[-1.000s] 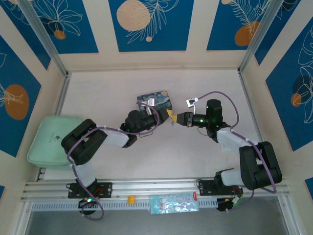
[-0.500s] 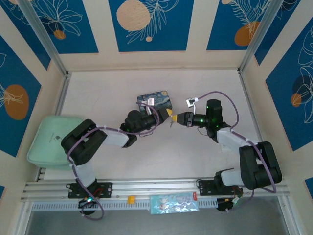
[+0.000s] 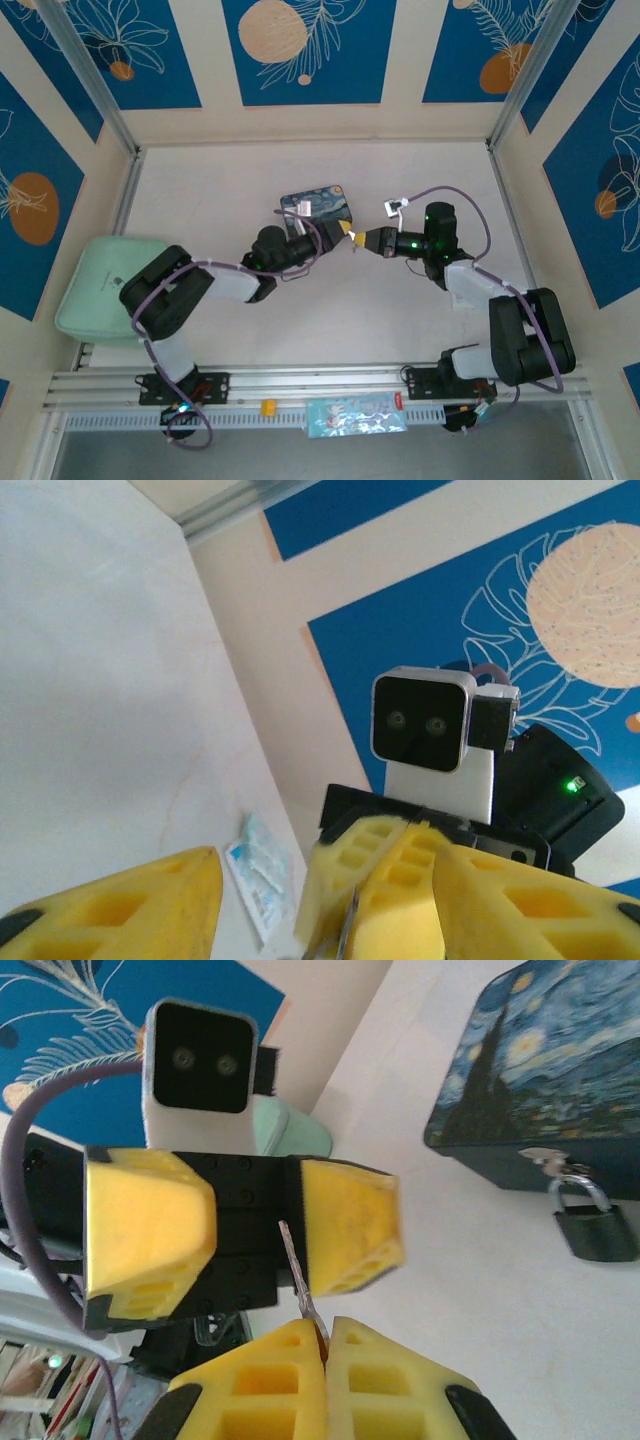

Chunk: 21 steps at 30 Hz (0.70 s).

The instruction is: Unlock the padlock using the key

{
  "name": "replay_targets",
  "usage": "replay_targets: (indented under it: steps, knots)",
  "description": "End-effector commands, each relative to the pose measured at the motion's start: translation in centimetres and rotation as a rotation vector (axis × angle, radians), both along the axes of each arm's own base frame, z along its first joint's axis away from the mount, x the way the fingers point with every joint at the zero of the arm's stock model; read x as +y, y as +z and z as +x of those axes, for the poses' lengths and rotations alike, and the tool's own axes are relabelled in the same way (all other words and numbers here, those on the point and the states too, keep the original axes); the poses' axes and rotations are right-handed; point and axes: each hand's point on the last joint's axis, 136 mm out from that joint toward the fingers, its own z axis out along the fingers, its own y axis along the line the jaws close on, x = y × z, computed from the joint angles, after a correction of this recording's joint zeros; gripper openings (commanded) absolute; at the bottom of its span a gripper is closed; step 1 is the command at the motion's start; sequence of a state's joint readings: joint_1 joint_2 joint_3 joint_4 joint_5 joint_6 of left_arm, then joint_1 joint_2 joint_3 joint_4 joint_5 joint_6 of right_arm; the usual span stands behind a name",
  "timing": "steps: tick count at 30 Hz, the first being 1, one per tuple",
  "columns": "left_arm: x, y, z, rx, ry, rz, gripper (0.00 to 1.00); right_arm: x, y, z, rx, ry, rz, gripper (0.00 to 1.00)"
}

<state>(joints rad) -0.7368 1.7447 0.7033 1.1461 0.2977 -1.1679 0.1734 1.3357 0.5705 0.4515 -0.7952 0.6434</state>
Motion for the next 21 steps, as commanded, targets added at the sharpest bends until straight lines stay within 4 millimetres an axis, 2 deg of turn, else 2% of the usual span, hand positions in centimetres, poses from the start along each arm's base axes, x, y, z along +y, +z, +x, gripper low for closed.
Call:
replay_targets:
  steps: [1, 6, 11, 17, 21]
  knots:
    - [2.8, -1.1, 1.1, -0.027, 0.088, 0.121, 0.59, -1.5, 0.1, 0.4, -0.01, -0.058, -0.047, 0.0]
    - [5.0, -6.7, 1.1, 0.069, 0.153, 0.365, 0.56, -4.0, -2.0, 1.0, 0.062, -0.183, -0.148, 0.0]
    - [5.7, -10.7, 1.0, 0.143, 0.159, 0.484, 0.54, -5.8, -3.3, 1.4, 0.104, -0.275, -0.196, 0.0]
    - [4.8, -13.3, 2.0, 0.17, 0.158, 0.565, 0.57, -6.2, -3.1, 1.4, 0.1, -0.294, -0.186, 0.0]
    - [4.4, -14.3, 3.1, 0.166, 0.186, 0.62, 0.56, -6.2, -2.8, 1.3, 0.097, -0.293, -0.182, 0.0]
